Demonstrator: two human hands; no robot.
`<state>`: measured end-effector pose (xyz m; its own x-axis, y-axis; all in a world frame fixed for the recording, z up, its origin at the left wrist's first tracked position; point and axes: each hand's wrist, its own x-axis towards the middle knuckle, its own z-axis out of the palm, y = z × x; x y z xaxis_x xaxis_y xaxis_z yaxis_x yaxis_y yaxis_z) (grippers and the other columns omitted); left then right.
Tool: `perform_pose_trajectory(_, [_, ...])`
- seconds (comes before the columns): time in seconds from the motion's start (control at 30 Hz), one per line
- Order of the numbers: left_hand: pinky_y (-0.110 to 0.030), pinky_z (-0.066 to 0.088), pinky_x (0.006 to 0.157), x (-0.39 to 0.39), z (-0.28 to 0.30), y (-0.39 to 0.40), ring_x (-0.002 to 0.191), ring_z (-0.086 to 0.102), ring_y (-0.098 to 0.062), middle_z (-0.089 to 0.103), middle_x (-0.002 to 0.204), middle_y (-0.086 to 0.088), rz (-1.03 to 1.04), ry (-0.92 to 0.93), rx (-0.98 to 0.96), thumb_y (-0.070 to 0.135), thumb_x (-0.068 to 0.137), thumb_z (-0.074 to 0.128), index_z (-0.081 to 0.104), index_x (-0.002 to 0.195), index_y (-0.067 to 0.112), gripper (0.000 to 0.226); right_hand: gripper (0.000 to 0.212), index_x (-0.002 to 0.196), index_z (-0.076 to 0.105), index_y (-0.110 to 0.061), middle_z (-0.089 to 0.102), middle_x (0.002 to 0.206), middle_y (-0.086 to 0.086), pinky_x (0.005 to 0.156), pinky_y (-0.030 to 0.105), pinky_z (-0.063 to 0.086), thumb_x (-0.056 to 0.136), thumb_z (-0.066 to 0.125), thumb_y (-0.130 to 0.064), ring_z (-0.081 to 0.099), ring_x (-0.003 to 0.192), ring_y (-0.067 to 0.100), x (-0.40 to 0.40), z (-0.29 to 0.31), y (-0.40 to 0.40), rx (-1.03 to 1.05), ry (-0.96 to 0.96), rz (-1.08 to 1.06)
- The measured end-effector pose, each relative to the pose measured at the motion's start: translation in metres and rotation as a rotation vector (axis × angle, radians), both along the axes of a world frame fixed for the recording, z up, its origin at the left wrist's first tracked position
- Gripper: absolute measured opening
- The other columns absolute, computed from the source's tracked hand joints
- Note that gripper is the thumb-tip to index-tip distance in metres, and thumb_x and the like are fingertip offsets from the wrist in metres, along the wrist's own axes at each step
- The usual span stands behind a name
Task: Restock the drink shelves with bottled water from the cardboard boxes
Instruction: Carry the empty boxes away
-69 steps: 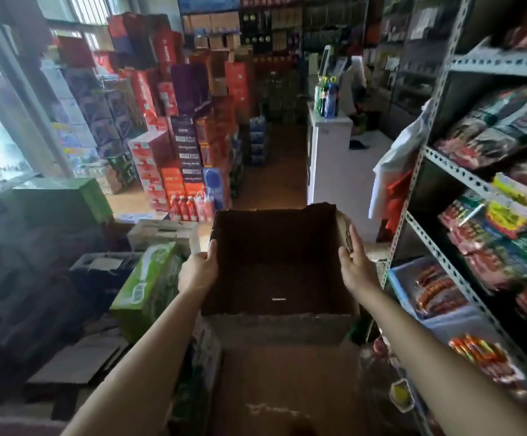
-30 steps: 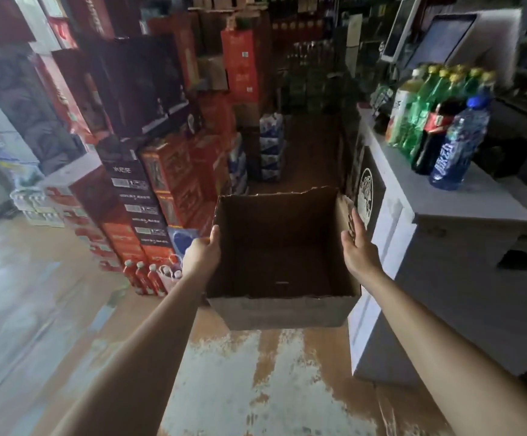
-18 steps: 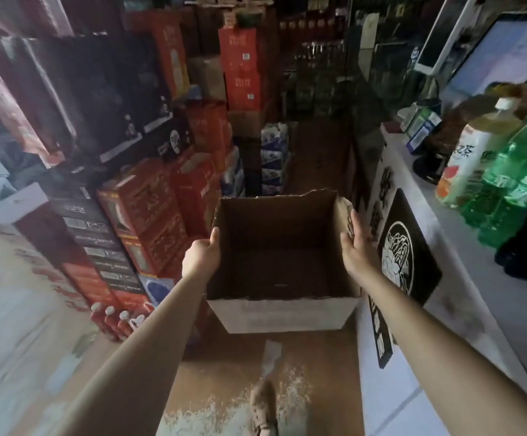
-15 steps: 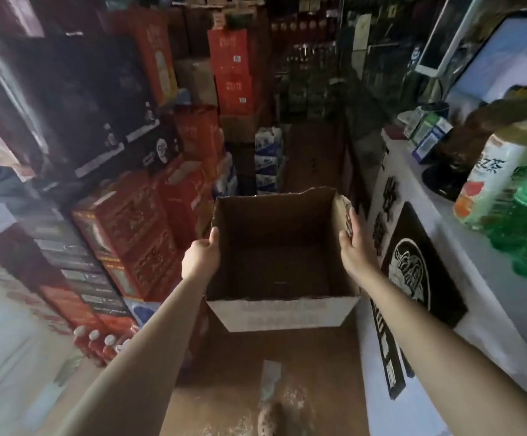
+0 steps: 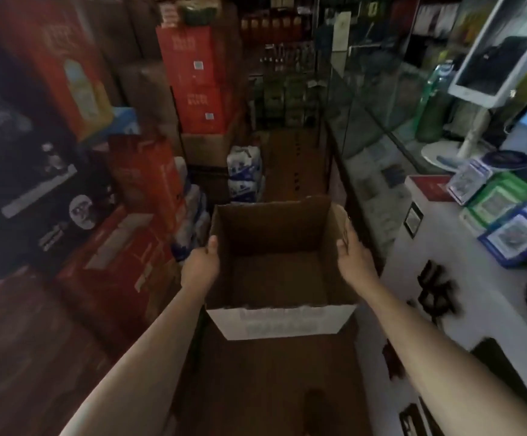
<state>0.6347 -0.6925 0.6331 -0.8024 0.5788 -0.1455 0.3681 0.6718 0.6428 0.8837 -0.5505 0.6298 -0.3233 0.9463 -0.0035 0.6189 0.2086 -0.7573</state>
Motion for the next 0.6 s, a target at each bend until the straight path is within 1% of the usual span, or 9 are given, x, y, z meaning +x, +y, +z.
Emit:
perform_pose_trajectory(0.07, [-0.034, 0.041, 0.075, -0.026, -0.012, 0.045, 0.068, 0.054, -0.024, 0.064, 0.085, -0.014, 0.052, -0.032, 0.03, 0.053, 0.099, 0.021, 0.055, 0.072, 0.011, 0.061, 0.054, 0.153, 0.002, -0.036, 0.058, 0.118, 0.013, 0.065, 0.031, 0.04, 0.104, 0.027, -0.035, 0.055, 0.076, 0.021, -0.033, -0.008, 0.052, -0.008, -0.024, 0.012])
perform_pose_trajectory(0.1, [-0.034, 0.04, 0.077, -0.037, -0.015, 0.067, 0.067, 0.053, -0.022, 0.061, 0.08, -0.011, 0.076, -0.037, 0.038, 0.053, 0.1, 0.022, 0.053, 0.07, 0.012, 0.059, 0.053, 0.152, 0.004, -0.036, 0.057, 0.112, 0.008, 0.063, 0.03, 0.039, 0.104, 0.027, -0.035, 0.054, 0.074, 0.02, -0.049, -0.012, 0.077, -0.012, -0.039, 0.018])
perform_pose_trajectory(0.13, [-0.034, 0.039, 0.078, -0.05, -0.018, 0.09, 0.068, 0.052, -0.021, 0.058, 0.077, -0.009, 0.099, -0.038, 0.04, 0.052, 0.1, 0.023, 0.052, 0.07, 0.011, 0.058, 0.053, 0.152, 0.005, -0.036, 0.054, 0.11, 0.003, 0.064, 0.03, 0.041, 0.104, 0.027, -0.035, 0.057, 0.079, 0.022, -0.064, -0.015, 0.101, -0.024, -0.042, 0.028])
perform_pose_trajectory(0.17, [-0.034, 0.039, 0.078, -0.063, -0.02, 0.113, 0.071, 0.053, -0.021, 0.056, 0.076, -0.007, 0.118, -0.042, 0.049, 0.051, 0.1, 0.024, 0.051, 0.071, 0.011, 0.057, 0.053, 0.152, 0.005, -0.036, 0.054, 0.113, 0.004, 0.071, 0.031, 0.044, 0.104, 0.027, -0.036, 0.059, 0.092, 0.026, -0.079, -0.018, 0.128, -0.037, -0.032, 0.045])
perform_pose_trajectory(0.2, [-0.033, 0.04, 0.077, -0.076, -0.022, 0.135, 0.073, 0.054, -0.022, 0.056, 0.076, -0.006, 0.137, -0.05, 0.055, 0.051, 0.1, 0.024, 0.051, 0.072, 0.012, 0.055, 0.053, 0.153, 0.006, -0.036, 0.055, 0.123, 0.007, 0.082, 0.034, 0.047, 0.104, 0.027, -0.036, 0.058, 0.106, 0.03, -0.094, -0.021, 0.154, -0.044, -0.024, 0.064])
perform_pose_trajectory(0.27, [-0.034, 0.041, 0.074, -0.102, -0.027, 0.176, 0.073, 0.055, -0.021, 0.058, 0.077, -0.006, 0.164, -0.062, 0.06, 0.053, 0.099, 0.024, 0.054, 0.075, 0.014, 0.055, 0.052, 0.153, 0.007, -0.036, 0.047, 0.141, 0.012, 0.096, 0.039, 0.042, 0.104, 0.026, -0.038, 0.05, 0.123, 0.033, -0.125, -0.023, 0.207, -0.062, -0.04, 0.092])
perform_pose_trajectory(0.43, [-0.033, 0.042, 0.066, -0.176, -0.049, 0.269, 0.071, 0.06, -0.023, 0.059, 0.071, -0.005, 0.246, -0.112, 0.054, 0.056, 0.098, 0.023, 0.056, 0.073, 0.017, 0.056, 0.05, 0.152, 0.015, -0.033, 0.043, 0.147, 0.008, 0.101, 0.039, 0.04, 0.104, 0.027, -0.036, 0.046, 0.129, 0.029, -0.21, -0.027, 0.316, -0.075, -0.069, 0.128])
perform_pose_trajectory(0.5, [-0.032, 0.039, 0.061, -0.203, -0.061, 0.303, 0.069, 0.058, -0.022, 0.057, 0.069, -0.005, 0.277, -0.123, 0.044, 0.054, 0.099, 0.024, 0.055, 0.072, 0.015, 0.056, 0.049, 0.152, 0.017, -0.033, 0.043, 0.147, 0.007, 0.099, 0.038, 0.041, 0.104, 0.027, -0.036, 0.047, 0.128, 0.028, -0.246, -0.038, 0.357, -0.084, -0.078, 0.156])
perform_pose_trajectory(0.6, [-0.031, 0.033, 0.057, -0.249, -0.09, 0.351, 0.063, 0.052, -0.018, 0.053, 0.066, -0.004, 0.324, -0.16, 0.074, 0.051, 0.1, 0.026, 0.05, 0.067, 0.017, 0.053, 0.048, 0.151, 0.022, -0.03, 0.042, 0.147, 0.006, 0.103, 0.042, 0.039, 0.104, 0.03, -0.035, 0.043, 0.132, 0.029, -0.304, -0.059, 0.414, -0.114, -0.09, 0.191])
